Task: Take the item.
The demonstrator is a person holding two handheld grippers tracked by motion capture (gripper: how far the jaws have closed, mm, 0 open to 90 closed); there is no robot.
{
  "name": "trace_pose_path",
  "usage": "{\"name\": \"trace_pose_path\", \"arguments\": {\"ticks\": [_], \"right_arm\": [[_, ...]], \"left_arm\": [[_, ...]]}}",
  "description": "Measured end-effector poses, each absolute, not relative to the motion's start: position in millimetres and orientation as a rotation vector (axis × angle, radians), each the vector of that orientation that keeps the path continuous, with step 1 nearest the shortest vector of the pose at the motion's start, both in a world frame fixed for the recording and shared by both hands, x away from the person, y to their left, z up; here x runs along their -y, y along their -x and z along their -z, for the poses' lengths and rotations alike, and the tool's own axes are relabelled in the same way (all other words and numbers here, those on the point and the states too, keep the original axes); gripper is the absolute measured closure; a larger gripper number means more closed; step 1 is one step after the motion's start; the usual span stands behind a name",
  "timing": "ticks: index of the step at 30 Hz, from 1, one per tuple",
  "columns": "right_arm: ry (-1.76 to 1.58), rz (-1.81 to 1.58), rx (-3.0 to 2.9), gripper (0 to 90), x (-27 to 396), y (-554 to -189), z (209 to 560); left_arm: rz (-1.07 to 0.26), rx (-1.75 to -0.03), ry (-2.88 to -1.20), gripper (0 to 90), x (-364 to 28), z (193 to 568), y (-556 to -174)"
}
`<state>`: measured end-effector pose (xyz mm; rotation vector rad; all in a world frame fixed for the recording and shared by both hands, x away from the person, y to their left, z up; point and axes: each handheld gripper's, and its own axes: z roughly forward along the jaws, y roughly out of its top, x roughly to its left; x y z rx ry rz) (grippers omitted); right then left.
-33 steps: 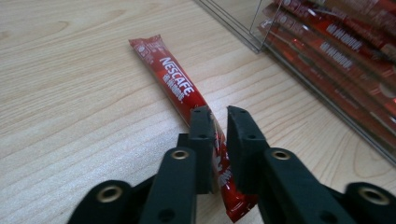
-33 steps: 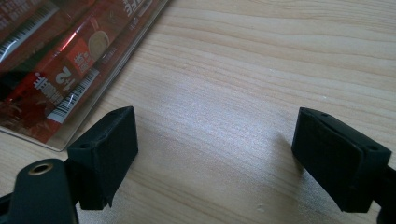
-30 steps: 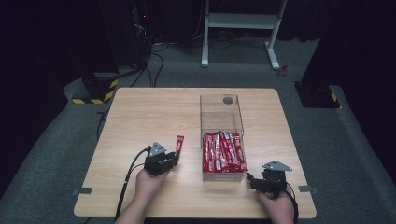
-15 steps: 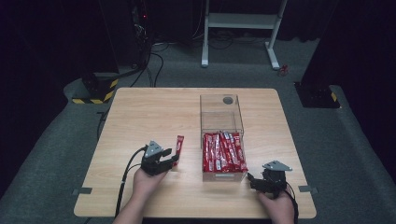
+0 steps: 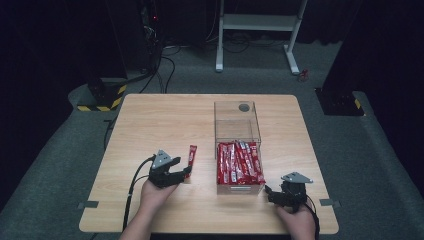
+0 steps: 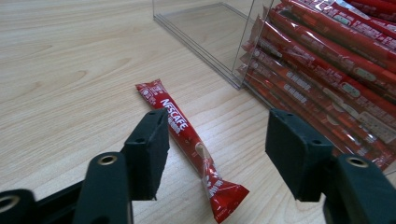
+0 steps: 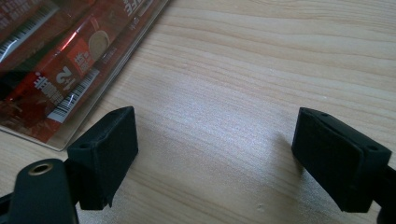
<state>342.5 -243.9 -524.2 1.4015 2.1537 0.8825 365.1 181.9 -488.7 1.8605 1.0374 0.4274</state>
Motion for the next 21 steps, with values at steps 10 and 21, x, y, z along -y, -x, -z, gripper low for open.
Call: {"name": "trace_pose_path", "arguments": {"ticks": [10, 21], "right_arm": [[-1.401, -0.883, -2.154, 14.3, 244, -343, 524], [-1.399, -0.883, -2.156, 14.3, 244, -343, 524]], "left_arm": [[-0.437, -1.045, -1.848, 29.4, -189, 485, -360], [-0.469, -1.096, -1.837, 27.1, -218, 487, -354]]}}
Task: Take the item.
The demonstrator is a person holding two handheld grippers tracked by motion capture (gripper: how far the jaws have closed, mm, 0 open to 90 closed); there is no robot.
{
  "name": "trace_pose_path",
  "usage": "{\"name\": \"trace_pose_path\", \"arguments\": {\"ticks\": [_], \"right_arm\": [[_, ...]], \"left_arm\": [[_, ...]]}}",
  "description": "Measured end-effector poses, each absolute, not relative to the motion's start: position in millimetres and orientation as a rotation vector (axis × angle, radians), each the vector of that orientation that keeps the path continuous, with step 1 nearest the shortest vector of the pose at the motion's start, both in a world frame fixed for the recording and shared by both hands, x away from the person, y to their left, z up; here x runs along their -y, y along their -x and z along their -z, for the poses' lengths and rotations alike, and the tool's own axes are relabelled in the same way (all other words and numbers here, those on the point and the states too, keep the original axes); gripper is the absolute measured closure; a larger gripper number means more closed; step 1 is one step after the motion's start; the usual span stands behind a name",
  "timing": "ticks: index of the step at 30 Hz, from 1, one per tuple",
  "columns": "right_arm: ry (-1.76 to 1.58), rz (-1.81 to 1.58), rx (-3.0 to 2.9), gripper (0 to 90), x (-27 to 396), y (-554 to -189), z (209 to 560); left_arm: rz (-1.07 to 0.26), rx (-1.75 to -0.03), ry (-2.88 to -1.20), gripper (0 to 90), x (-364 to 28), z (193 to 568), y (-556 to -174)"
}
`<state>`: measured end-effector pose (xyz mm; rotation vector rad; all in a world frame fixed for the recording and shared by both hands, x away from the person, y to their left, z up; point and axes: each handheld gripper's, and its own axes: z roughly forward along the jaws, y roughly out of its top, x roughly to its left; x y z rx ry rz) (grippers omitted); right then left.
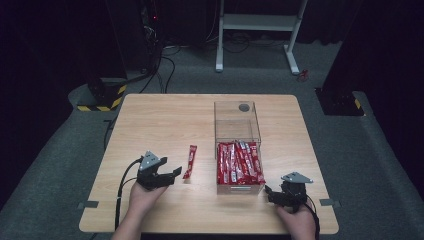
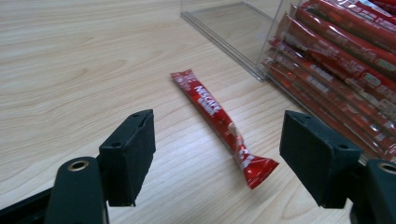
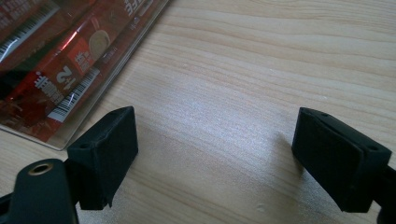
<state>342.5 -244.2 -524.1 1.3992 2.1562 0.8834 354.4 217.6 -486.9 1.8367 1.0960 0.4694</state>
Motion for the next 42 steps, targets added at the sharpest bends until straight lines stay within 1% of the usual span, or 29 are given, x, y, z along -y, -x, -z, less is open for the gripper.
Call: {"name": "trace_pose_path", "arguments": {"ticks": [10, 18, 26, 31, 36, 39, 42], "right_arm": [[-1.398, -0.884, -2.157, 14.2, 244, -343, 524], [-1.398, -0.884, -2.158, 14.2, 244, -343, 524], [-1.398, -0.884, -2.157, 14.2, 244, -343, 524], [-1.398, -0.884, -2.157, 14.2, 244, -343, 524], [-1.398, -0.884, -2.157, 14.2, 244, -343, 524], [-1.398, -0.884, -2.157, 14.3, 244, -342, 524], [-1.398, -0.883, -2.157, 14.3, 244, -342, 524]], "left_arm": [[-0.533, -1.161, -1.830, 27.1, -255, 493, -345], [-0.604, -1.229, -1.872, 27.1, -282, 504, -338], [-0.635, -1.326, -1.923, 26.0, -304, 518, -330], [-0.653, -1.355, -1.952, 23.2, -312, 523, -326], [-0.664, -1.382, -1.992, 18.7, -310, 527, -324], [-0.619, -1.395, -1.967, 17.4, -312, 528, -325], [-0.613, -1.392, -1.964, 15.6, -313, 529, -325]]}}
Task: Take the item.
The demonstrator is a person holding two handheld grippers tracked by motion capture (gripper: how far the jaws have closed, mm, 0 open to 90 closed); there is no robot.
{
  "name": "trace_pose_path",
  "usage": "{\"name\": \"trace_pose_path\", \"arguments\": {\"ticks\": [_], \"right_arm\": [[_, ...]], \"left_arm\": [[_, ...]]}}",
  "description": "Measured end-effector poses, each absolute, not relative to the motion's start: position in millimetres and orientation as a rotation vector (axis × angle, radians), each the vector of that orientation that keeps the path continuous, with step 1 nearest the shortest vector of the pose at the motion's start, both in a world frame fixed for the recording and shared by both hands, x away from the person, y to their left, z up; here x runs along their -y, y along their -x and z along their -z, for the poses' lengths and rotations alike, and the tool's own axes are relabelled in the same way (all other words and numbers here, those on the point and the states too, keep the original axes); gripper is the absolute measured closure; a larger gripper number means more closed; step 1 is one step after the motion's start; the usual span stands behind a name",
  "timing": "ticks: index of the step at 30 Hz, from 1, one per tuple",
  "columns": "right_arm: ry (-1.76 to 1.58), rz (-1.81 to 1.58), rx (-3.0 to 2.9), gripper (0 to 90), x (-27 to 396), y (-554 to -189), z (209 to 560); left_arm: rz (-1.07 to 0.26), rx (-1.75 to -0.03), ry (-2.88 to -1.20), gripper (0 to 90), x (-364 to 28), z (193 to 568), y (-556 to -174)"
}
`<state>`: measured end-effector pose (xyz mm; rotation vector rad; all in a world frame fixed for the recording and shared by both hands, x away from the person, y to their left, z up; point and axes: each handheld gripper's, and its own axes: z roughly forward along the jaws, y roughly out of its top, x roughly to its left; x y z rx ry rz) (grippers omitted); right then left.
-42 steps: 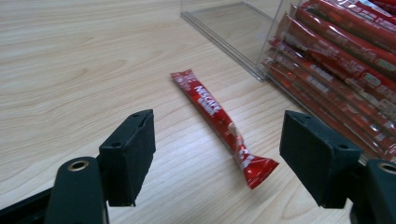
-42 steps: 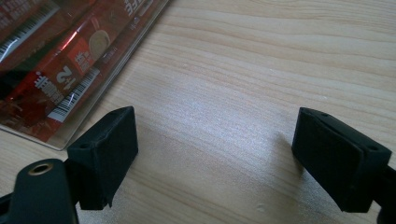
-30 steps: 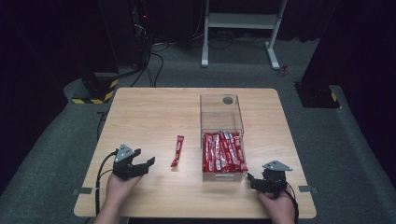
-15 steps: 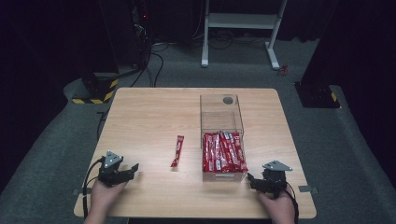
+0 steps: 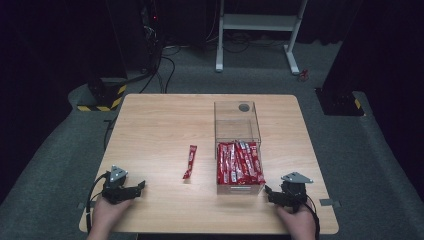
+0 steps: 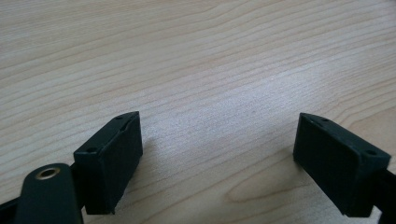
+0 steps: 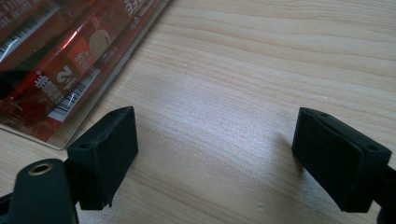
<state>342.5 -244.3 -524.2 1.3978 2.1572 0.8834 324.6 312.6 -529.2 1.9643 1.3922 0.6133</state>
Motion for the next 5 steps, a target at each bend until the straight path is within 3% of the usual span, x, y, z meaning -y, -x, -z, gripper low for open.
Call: {"name": "trace_pose_path", "arguments": {"ticks": [5], "right_arm": [[-1.393, -0.884, -2.160, 13.6, 244.3, -342.6, 524.2]], "left_arm": [[-0.609, -1.390, -1.963, 14.7, -312.6, 529.5, -324.4]]}}
